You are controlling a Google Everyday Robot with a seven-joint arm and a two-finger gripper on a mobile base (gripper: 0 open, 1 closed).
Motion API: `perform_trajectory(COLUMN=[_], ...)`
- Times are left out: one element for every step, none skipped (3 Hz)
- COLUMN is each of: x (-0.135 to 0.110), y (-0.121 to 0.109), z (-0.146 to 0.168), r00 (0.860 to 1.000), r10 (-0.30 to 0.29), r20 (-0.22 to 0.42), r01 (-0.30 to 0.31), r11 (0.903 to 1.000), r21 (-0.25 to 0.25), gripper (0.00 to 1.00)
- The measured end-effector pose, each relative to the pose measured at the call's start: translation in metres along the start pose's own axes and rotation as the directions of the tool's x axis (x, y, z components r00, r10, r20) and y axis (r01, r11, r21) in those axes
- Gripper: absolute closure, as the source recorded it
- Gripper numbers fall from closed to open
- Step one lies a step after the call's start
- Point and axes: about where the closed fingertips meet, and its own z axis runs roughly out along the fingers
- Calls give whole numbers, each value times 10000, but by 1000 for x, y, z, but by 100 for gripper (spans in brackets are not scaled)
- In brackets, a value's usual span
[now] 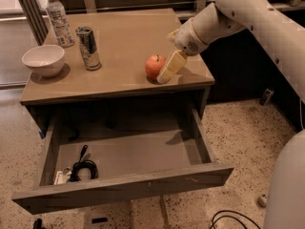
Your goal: Place apple into top drawer
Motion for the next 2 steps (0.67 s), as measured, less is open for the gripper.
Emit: perform_trajectory(x=[2,1], y=[-4,-6], z=[16,30], r00=[10000,9999], r10=[38,95], r20=[-66,-42], r01=[-40,-97], r11=[9998,9991], r21=[-212,-407], gripper=[0,0])
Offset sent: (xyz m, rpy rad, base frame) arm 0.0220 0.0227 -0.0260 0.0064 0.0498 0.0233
